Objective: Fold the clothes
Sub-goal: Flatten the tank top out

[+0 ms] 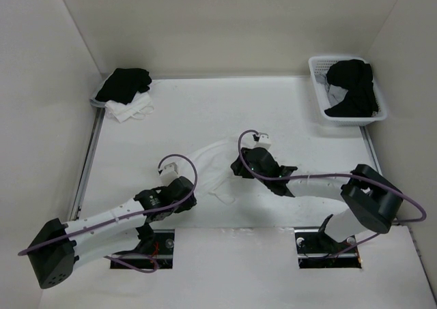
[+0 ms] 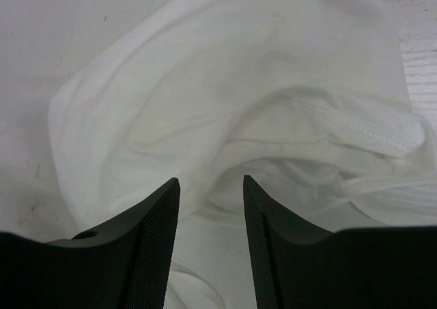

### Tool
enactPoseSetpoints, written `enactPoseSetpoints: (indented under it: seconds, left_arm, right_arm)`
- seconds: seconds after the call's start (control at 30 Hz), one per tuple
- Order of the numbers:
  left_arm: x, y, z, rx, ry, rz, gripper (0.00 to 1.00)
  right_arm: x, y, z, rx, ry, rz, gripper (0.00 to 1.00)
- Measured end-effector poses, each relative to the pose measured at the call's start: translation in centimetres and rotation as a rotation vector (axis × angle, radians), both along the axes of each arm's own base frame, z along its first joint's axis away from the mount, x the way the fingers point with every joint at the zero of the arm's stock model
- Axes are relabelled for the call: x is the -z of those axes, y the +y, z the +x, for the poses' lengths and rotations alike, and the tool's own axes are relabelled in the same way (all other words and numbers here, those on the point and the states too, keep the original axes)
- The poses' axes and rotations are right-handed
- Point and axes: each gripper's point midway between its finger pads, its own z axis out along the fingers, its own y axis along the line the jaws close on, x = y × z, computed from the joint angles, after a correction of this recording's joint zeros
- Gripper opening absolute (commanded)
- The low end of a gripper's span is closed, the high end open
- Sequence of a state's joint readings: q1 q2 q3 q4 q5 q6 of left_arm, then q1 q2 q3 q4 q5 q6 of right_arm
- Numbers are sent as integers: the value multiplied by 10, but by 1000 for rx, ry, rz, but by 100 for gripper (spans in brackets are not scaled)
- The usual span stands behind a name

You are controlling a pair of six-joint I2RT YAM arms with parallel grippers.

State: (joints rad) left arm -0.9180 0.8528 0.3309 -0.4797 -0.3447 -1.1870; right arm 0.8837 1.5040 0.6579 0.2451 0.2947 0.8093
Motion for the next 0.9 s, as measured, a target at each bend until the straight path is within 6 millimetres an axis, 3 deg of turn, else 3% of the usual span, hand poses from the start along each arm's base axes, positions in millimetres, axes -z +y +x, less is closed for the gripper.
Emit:
enactPoseSetpoints:
  seconds: [0.3, 0.37, 0.4, 0.43, 0.53, 0.63, 0.7, 0.83, 0.9]
  left_arm:
    - [0, -13, 11, -34, -21, -43, 33]
    - [-1, -18, 15, -37, -36, -61, 26]
    - [0, -21, 18, -38, -45, -72, 14]
    - [0, -22, 19, -38, -48, -77, 10]
    - [-2, -21, 18, -28, -73, -97, 6]
    - [-27, -20, 26, -33, -156, -171, 6]
    - [-62, -19, 38, -53, -254, -245, 6]
    - [-116, -7, 61, -102, -377, -273, 6]
    - [-125, 0, 68, -119, -405, -263, 6]
  right_arm:
    - [-16, -14, -10, 1, -32, 42, 53]
    - [-22, -23, -10, 16, -44, 58, 53]
    - [-25, -27, -9, 26, -51, 64, 54]
    - [-30, -36, -7, 44, -61, 78, 54]
    - [-38, -54, -1, 88, -83, 97, 57]
    - [-42, -77, 7, 144, -97, 92, 58]
    - [-38, -86, 9, 167, -90, 73, 58]
    - [-13, -105, 2, 197, -29, 4, 56]
    - [-6, -109, 0, 202, -6, -18, 51]
